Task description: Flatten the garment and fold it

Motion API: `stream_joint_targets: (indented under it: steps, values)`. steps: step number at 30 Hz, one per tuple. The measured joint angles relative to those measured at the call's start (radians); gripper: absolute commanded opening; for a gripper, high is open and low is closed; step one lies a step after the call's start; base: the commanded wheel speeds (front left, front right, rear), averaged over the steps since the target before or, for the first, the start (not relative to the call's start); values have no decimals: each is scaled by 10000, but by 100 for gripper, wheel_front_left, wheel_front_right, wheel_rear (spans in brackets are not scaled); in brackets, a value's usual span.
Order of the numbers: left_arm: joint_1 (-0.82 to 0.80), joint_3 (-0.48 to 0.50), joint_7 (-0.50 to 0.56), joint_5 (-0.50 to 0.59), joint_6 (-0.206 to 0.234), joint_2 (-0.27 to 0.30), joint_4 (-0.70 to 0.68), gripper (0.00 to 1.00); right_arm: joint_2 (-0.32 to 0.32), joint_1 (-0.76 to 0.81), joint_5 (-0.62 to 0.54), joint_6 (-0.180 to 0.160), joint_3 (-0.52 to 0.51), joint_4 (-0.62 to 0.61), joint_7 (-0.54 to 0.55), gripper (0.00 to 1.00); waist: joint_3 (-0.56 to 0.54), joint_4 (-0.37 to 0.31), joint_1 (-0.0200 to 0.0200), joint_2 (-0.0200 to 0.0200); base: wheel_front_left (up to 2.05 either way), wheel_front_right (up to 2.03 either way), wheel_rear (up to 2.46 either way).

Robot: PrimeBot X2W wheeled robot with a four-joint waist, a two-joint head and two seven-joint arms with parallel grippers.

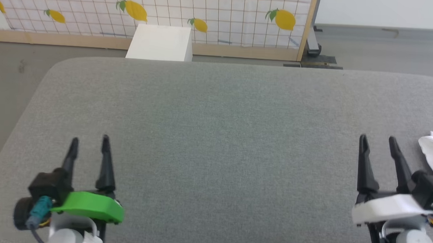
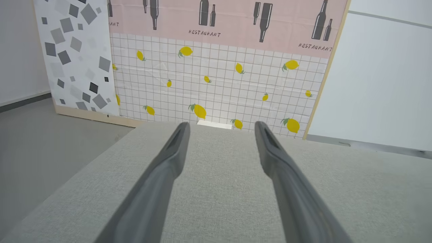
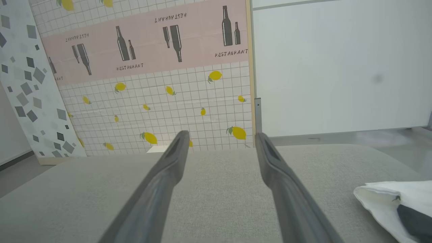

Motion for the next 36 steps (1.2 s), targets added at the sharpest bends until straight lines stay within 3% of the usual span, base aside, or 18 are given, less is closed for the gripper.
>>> stream_joint_targets:
  steps: [9,33,34,36]
  values:
    - [167,-518,19,6,-125,-148,593,100,2,558,173,0,113,322,-12,100,-132,-28,1,0,0,0,0]
    - [162,-750,-98,-111,-119,-267,1041,100,6,580,173,0,487,341,-10,100,265,-7,1,0,0,0,0]
    - [162,-765,-98,-121,-119,-267,1060,0,6,580,173,0,487,345,-10,0,264,-10,1,0,0,0,0]
    - [170,-773,-81,-123,-119,-267,1070,0,4,580,171,0,483,343,6,0,267,-10,1,0,0,0,0]
